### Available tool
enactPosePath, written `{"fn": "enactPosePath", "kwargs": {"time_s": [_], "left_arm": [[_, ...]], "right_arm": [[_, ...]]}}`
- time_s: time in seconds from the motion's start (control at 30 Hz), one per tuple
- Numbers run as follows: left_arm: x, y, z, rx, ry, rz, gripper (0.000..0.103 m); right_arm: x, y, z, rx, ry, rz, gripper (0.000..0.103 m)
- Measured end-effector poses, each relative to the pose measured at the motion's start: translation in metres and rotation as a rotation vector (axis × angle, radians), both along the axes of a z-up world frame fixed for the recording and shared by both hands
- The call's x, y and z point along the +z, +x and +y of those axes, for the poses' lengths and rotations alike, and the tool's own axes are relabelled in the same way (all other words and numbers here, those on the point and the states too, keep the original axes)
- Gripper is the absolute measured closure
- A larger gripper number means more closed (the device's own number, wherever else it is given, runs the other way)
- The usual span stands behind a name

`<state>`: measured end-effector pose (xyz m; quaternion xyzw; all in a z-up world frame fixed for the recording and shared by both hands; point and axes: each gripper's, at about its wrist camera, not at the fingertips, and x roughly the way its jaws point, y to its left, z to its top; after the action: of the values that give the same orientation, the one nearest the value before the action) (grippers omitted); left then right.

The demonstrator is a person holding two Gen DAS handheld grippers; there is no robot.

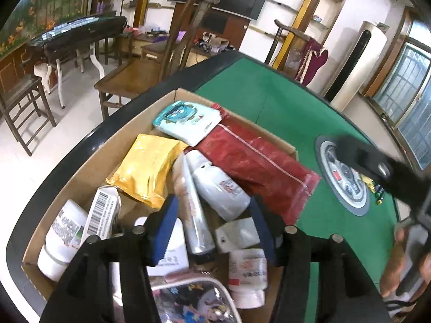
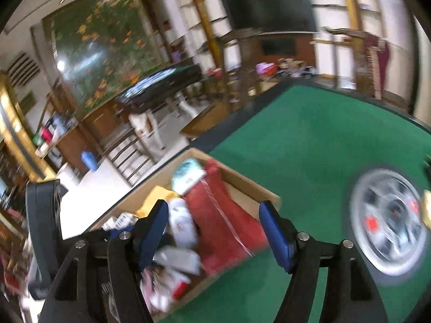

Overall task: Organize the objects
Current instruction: 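Open both grippers to release the tube and tissue pack into the box, then grasp the small white orange-capped bottle with the right gripper while the left moves toward the yellow card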

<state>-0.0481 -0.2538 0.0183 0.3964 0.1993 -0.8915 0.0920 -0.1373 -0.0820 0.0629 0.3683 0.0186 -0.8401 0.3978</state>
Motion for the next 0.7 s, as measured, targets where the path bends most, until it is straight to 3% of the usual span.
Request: {"fn": "enactPosePath", "kwargs": {"time_s": [0.33,0.53,0.7], "left_arm": [[0.030,-0.001,0.055,-0.073,-0.029,0.051,0.039],[0.039,-0.011,0.122,-0.222,-0.060,0.055,0.036],[0.022,-0.018,0.182,-0.368,-0.057,0.010,0.035]], "right_arm": [[-0.004,0.034,0.138,-0.258,-0.020,-0.007,0.024],[-0.023,0.039,0.209,-0.406,-0.030,-0.019,0.024],[-0.044,0.039,0.256,-0.509,-0.053,-0.081,0.024]]}}
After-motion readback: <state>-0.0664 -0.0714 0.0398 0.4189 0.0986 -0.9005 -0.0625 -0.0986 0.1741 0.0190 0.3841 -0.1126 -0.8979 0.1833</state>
